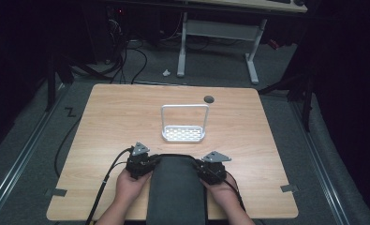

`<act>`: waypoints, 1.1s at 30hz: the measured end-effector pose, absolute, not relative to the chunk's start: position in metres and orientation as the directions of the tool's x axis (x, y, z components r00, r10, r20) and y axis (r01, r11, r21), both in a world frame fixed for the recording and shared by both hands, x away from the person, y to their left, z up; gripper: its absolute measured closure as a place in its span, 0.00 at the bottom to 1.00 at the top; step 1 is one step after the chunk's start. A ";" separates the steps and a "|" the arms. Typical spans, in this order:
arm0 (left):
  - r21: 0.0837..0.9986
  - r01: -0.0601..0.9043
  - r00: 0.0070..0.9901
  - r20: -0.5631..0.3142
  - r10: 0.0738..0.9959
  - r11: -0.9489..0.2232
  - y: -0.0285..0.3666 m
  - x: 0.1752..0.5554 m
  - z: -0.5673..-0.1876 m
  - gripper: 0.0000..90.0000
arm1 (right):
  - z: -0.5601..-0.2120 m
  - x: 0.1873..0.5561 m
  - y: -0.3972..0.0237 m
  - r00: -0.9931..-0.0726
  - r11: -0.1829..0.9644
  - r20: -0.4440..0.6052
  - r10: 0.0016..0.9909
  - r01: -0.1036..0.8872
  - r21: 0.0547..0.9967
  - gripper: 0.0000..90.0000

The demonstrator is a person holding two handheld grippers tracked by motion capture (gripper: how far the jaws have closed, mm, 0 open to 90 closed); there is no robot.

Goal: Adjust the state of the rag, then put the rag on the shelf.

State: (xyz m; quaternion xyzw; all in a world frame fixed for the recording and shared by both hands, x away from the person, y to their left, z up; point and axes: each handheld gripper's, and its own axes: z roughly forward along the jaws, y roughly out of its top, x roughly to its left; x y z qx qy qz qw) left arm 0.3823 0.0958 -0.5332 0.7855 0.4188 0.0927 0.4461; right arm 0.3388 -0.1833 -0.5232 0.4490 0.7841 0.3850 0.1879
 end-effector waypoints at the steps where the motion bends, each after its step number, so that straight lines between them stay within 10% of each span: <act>1: 0.783 0.571 0.632 -0.227 0.741 -0.247 0.096 0.382 -0.533 0.87 | -0.522 0.338 -0.184 -0.525 0.290 0.059 0.849 0.556 0.779 0.87; 33: 0.894 0.433 0.667 -0.229 0.709 -0.118 0.093 0.366 -0.467 0.92 | -0.471 0.321 -0.191 -0.471 0.222 -0.013 0.882 0.393 0.892 0.87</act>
